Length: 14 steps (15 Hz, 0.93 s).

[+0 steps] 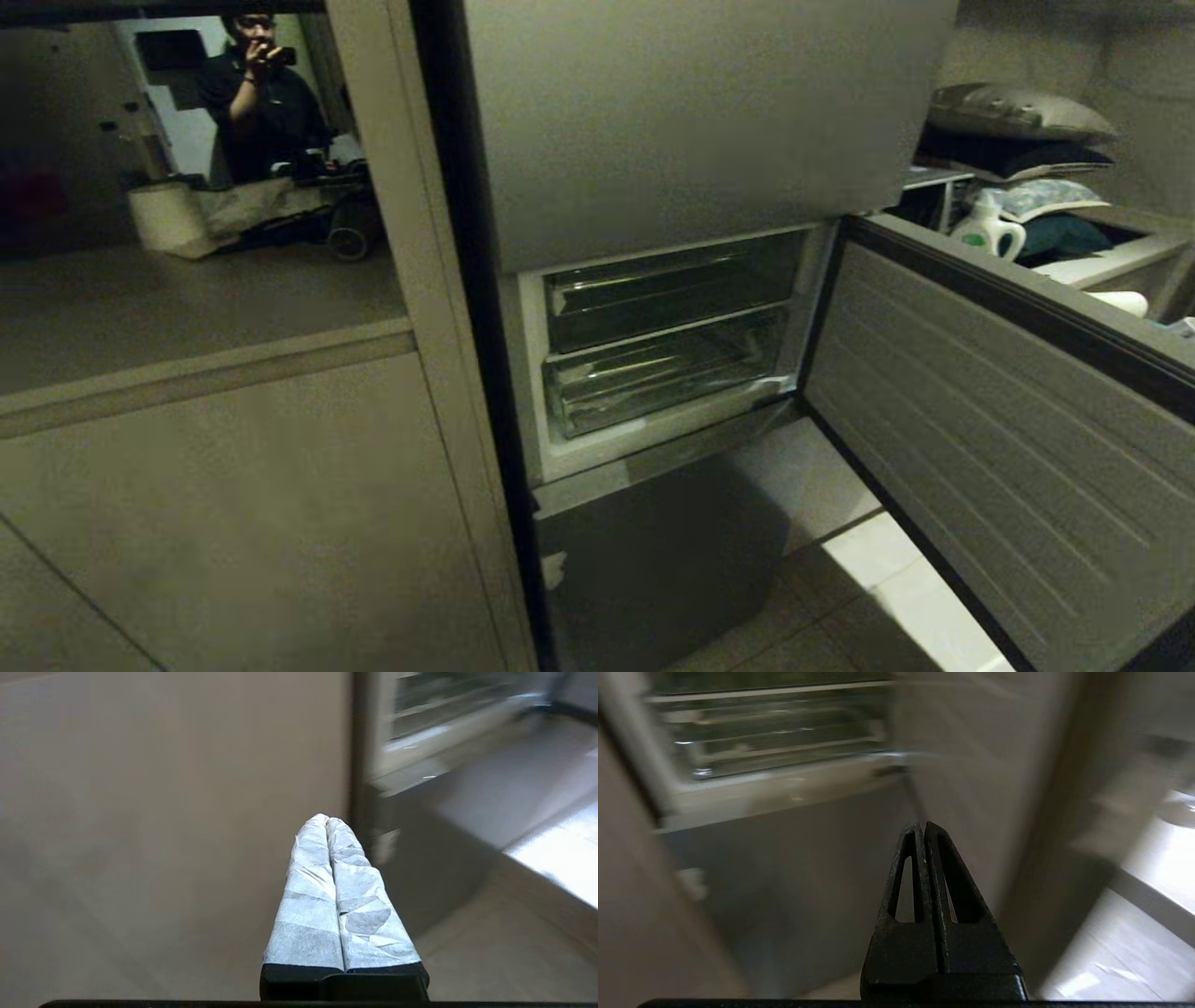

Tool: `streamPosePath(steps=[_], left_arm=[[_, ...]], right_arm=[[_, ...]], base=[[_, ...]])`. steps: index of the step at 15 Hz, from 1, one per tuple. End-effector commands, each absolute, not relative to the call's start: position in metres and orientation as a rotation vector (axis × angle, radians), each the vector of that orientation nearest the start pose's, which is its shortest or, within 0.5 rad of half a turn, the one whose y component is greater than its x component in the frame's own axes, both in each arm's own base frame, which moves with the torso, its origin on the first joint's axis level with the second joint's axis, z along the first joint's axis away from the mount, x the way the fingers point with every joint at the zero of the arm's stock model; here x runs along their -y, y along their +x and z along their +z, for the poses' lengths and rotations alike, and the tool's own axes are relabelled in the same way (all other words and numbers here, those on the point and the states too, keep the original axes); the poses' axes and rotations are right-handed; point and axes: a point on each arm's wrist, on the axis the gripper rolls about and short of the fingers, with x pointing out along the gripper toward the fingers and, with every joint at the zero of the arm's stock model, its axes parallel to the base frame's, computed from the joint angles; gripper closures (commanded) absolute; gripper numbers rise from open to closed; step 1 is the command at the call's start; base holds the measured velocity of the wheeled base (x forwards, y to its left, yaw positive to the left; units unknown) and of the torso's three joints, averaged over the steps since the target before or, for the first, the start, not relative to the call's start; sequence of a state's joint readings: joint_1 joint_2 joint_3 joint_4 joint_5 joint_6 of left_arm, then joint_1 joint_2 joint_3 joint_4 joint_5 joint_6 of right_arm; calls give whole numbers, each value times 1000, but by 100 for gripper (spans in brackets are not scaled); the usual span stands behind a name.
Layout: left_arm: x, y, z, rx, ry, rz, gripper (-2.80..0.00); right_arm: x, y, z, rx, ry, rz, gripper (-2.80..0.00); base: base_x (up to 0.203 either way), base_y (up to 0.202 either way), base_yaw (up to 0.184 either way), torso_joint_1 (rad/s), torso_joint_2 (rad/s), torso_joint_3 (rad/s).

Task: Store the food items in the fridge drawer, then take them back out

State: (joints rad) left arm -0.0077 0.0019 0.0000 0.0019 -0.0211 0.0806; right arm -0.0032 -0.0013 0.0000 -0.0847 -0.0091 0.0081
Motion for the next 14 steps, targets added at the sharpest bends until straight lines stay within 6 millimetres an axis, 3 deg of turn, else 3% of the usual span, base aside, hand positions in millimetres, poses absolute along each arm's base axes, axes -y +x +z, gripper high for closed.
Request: streamPosePath(steps=[1,10,14], left_arm=[[0,-23,75,-3,81,-29,0],[0,-23,75,-3,80,-29,0],[0,-23,76,-2,80,-29,0]], right_arm=[[0,-21,76,57,9,-12,0],[0,-21,76,57,9,-12,0],[0,-21,76,57,9,-12,0]], base=[[3,-7,174,3,6,3],[2,-7,173,3,2,4],[1,-3,48,1,0,0]])
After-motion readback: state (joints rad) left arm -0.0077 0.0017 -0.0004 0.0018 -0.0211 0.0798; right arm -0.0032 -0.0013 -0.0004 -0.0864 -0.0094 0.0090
